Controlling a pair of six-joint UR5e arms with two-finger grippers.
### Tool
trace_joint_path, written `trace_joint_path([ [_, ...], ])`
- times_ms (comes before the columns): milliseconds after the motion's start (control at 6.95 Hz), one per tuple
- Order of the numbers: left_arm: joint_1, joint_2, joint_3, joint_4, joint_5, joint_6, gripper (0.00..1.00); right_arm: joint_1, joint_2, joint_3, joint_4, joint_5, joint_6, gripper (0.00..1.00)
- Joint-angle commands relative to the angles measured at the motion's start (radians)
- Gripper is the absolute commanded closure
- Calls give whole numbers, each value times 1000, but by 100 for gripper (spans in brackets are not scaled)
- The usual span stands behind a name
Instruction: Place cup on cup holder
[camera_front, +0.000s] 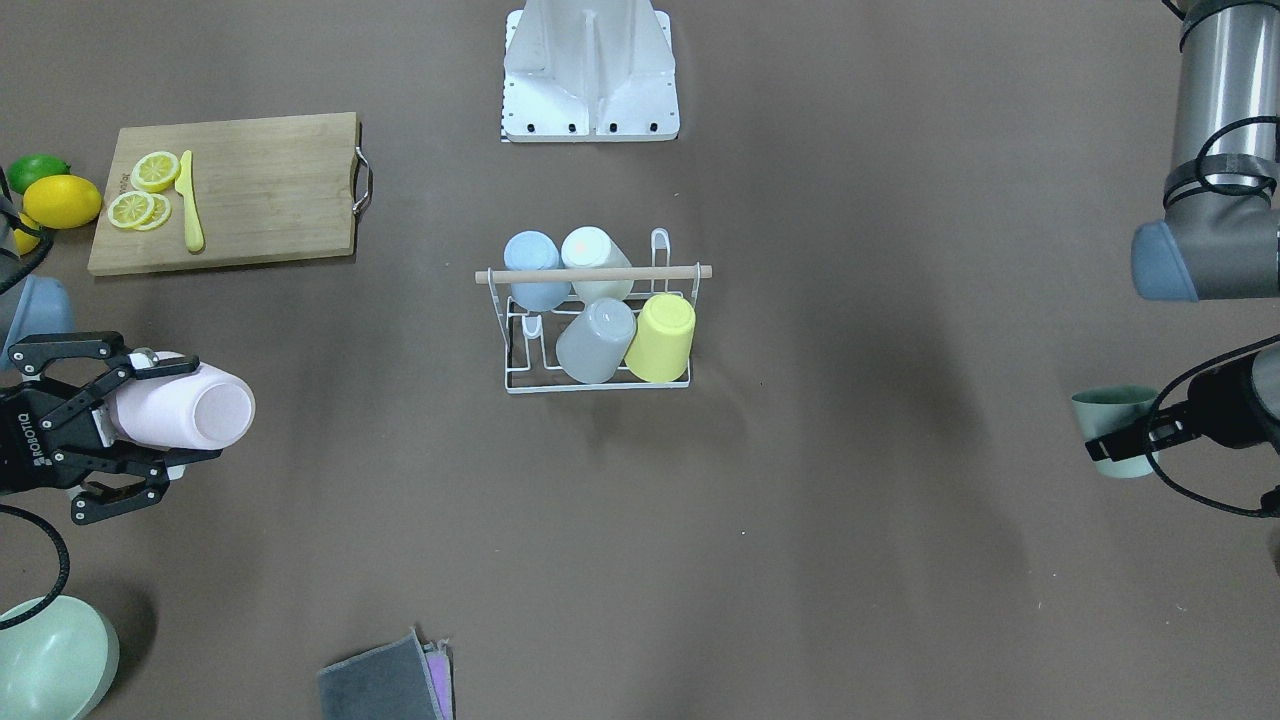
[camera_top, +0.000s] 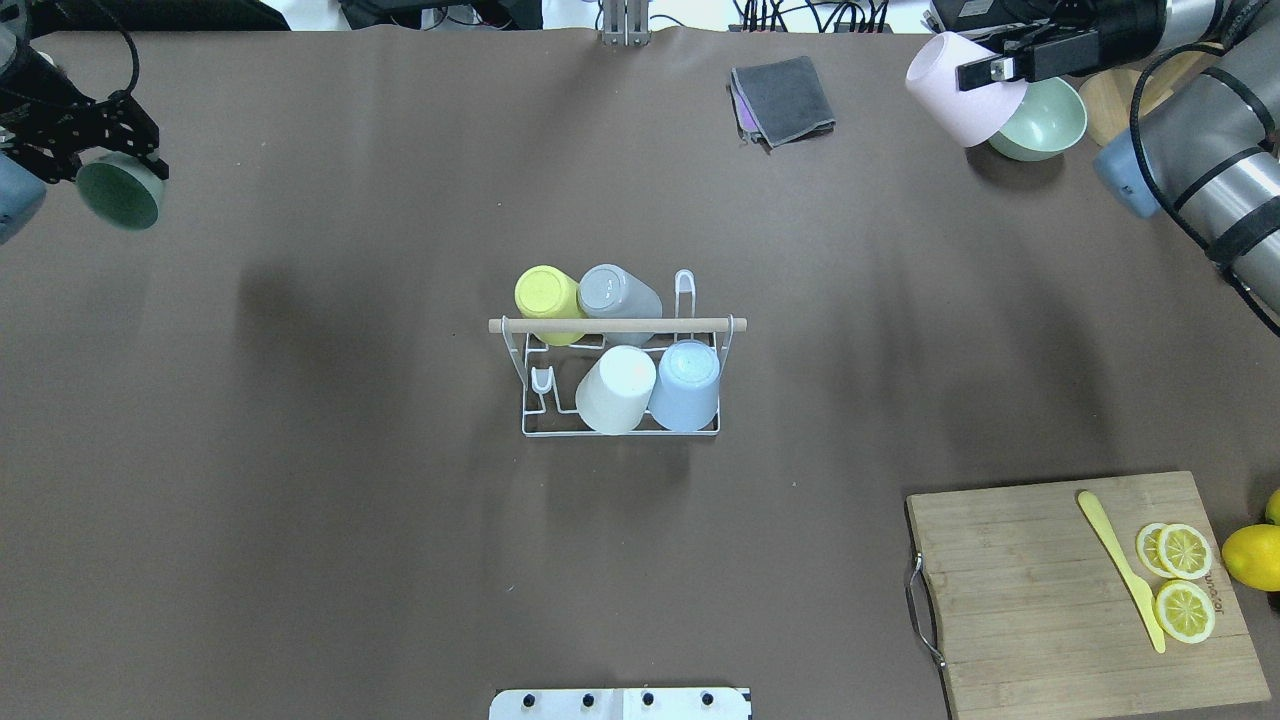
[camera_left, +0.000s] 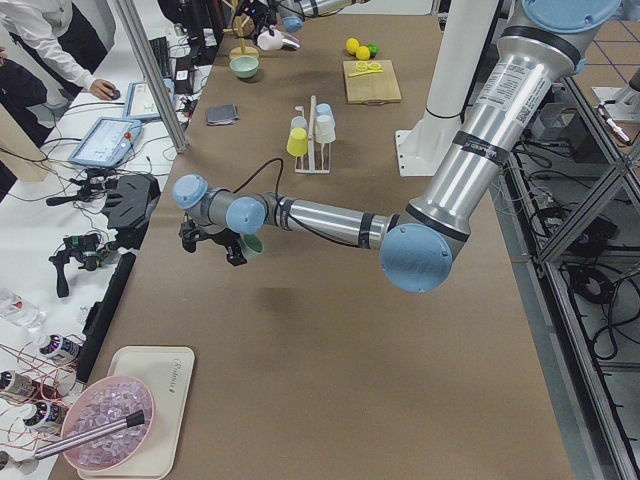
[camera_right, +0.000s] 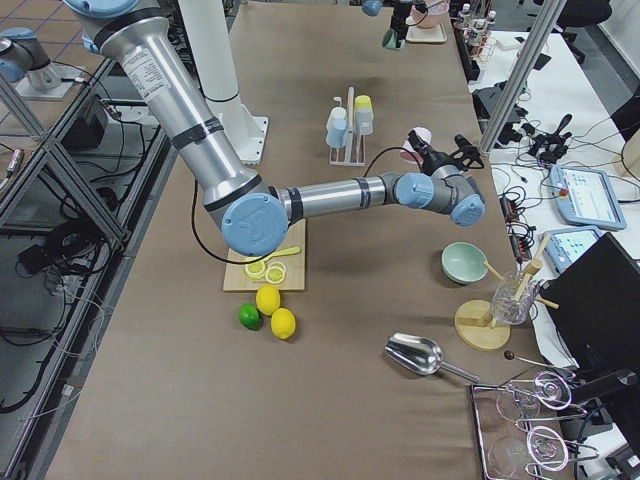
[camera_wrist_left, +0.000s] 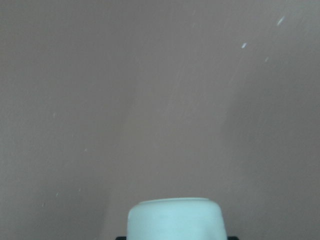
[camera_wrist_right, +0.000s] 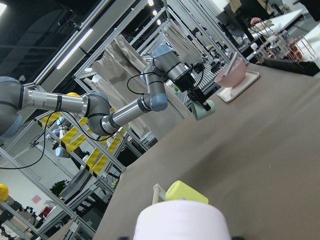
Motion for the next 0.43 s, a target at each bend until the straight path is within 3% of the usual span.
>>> trace_joint_path([
  [0, -7, 22, 9, -405, 87, -233, 100, -15, 0, -1, 0, 75, -299, 68],
  [288, -6, 48, 4, -702, 199, -236, 100, -58, 3, -1, 8, 180, -551, 68],
])
